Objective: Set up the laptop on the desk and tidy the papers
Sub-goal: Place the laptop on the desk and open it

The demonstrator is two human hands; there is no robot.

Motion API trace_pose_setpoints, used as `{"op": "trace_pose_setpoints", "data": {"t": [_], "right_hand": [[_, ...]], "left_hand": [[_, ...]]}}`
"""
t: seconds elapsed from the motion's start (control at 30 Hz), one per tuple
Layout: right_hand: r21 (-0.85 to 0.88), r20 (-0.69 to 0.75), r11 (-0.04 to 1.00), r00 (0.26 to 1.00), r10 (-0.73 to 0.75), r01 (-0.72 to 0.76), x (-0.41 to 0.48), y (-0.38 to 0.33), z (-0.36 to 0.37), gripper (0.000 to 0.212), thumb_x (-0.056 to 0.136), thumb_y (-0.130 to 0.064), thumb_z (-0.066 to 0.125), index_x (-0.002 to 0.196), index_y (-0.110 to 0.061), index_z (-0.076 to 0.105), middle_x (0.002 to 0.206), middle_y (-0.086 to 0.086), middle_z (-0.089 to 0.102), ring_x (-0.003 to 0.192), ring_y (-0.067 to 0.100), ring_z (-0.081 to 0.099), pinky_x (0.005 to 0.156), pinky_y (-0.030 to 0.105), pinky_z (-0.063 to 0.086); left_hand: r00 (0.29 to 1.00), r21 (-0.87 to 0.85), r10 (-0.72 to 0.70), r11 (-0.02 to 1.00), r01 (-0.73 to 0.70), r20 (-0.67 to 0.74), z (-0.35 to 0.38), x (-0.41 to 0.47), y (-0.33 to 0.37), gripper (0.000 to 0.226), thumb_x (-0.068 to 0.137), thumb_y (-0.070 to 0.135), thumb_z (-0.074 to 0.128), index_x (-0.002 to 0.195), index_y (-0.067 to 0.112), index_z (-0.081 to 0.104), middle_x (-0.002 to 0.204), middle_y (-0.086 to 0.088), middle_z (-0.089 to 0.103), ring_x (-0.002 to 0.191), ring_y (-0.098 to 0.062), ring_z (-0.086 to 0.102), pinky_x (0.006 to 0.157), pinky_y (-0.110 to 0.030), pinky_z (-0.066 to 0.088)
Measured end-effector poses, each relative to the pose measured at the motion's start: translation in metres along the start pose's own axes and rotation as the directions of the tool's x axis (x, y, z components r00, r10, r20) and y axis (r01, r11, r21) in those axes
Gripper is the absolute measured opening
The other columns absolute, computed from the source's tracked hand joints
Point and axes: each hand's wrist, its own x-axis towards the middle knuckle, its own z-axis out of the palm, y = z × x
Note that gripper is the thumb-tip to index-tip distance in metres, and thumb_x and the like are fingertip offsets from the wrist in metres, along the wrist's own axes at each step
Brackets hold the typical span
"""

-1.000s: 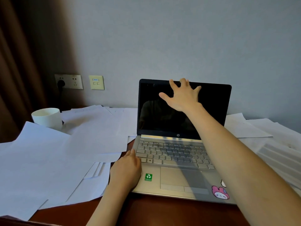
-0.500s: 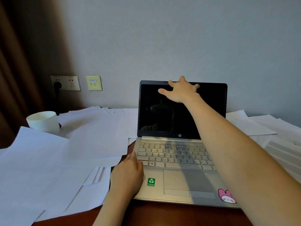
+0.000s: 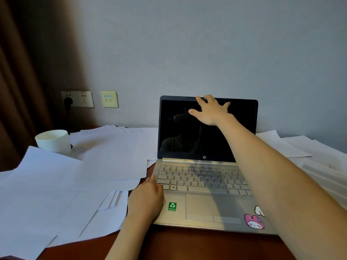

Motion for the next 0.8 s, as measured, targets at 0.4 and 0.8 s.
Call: {"op": "trace_pose_setpoints", "data": {"t": [0.4, 0.8], "right_hand": [[0.043, 0.052, 0.998, 0.998, 0.041, -0.044, 0.015, -0.006, 0.003, 0.068, 0.091, -0.065, 0.028, 0.149, -0.034, 0.013, 0.156, 0.007, 0.008, 0.145, 0.028, 0.007, 0.108, 0.070, 0.004], [0.020, -0.005, 0.999, 1.000, -0.025, 0.025, 0.006, 0.003, -0.002, 0.061, 0.094, -0.061, 0.024, 0.149, -0.033, 0.017, 0.157, 0.007, 0.010, 0.145, 0.028, 0.011, 0.109, 0.068, -0.001]], "left_hand": [[1.000, -0.006, 0.010, 1.000, -0.010, -0.018, 0.001, 0.001, -0.002, 0.022, 0.098, 0.021, 0.028, 0.104, 0.014, 0.048, 0.109, -0.002, 0.060, 0.082, -0.016, 0.048, 0.068, -0.024, 0.034], [1.000, -0.049, -0.002, 0.999, 0.001, -0.018, 0.002, 0.002, -0.002, 0.020, 0.098, 0.021, 0.031, 0.101, 0.015, 0.050, 0.111, -0.003, 0.063, 0.079, -0.015, 0.047, 0.066, -0.024, 0.034]]}}
